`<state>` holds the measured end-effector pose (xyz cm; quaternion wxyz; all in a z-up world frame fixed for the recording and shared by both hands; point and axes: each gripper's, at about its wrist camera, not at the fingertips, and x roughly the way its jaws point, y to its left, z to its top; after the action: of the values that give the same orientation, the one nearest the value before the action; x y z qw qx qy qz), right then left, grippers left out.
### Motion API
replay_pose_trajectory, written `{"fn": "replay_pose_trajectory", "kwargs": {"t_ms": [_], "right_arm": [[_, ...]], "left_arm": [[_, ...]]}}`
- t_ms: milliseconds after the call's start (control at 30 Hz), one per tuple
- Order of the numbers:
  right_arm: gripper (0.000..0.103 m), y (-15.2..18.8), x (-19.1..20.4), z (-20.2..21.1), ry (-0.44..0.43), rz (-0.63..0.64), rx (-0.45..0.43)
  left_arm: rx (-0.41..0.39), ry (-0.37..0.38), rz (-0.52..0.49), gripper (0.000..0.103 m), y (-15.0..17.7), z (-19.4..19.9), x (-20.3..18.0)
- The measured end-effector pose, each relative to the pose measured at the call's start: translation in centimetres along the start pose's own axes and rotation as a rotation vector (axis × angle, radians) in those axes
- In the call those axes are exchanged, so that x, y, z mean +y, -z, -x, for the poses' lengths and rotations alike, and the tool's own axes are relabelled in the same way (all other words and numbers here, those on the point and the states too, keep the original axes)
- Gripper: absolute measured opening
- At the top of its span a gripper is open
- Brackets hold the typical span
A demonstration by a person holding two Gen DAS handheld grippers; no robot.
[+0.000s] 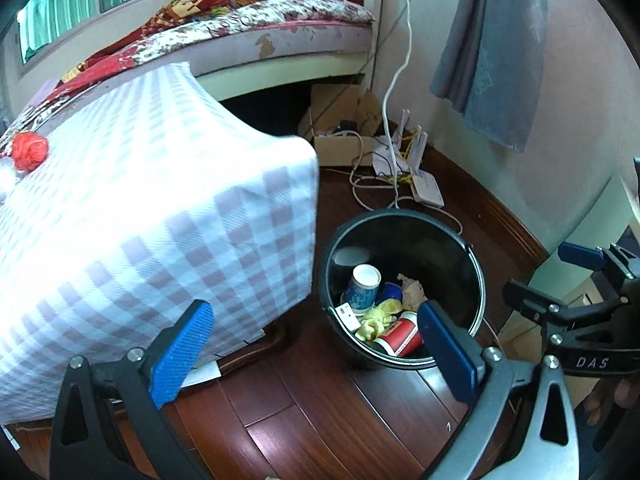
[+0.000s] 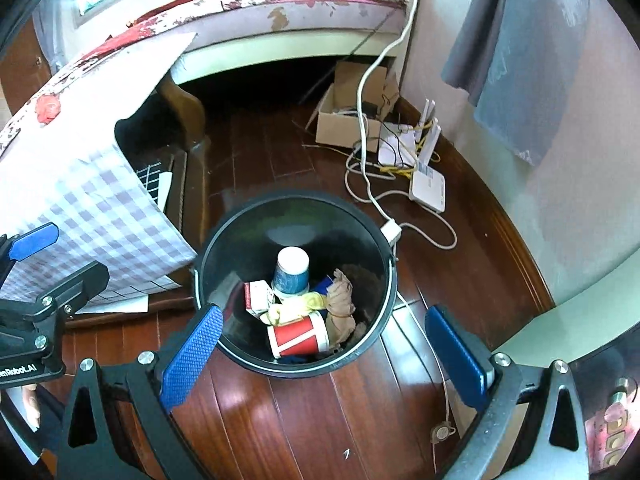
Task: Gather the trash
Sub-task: 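Move both tools back over the table toward the plastic bags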
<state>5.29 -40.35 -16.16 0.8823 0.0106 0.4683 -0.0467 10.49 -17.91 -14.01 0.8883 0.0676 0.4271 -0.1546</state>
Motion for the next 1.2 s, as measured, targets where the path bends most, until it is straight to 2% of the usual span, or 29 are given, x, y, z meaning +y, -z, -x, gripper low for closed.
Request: {"fn": "replay_pose_trajectory", "kwargs": {"t_ms": [467,733,967,1200], "right_arm": [[0.102,-2.5,3.3,3.5,-0.026,0.048,-0.08],[0.102,-4.0,6.2,4.9,-0.05,0.1,-0.118],[0.102,-6.3,10.4,5.6,-0.106,0.17,-0.15],[0.102,-9.7,16.3,6.2,-0.213,0.221,-0.208]], "left_arm": [[-0.088,-0.036,0.056,0.102,-1.0,3.6,3.3],[-0.13,-0.069,0.096,0.102,-1.2,5.4,6.6],[-0.17,-0.149,0.152,0.102,-1.7,7.2,11.7],[-0.199,-0.268,0.245,0.102,-1.6,9.1,19.7]]}}
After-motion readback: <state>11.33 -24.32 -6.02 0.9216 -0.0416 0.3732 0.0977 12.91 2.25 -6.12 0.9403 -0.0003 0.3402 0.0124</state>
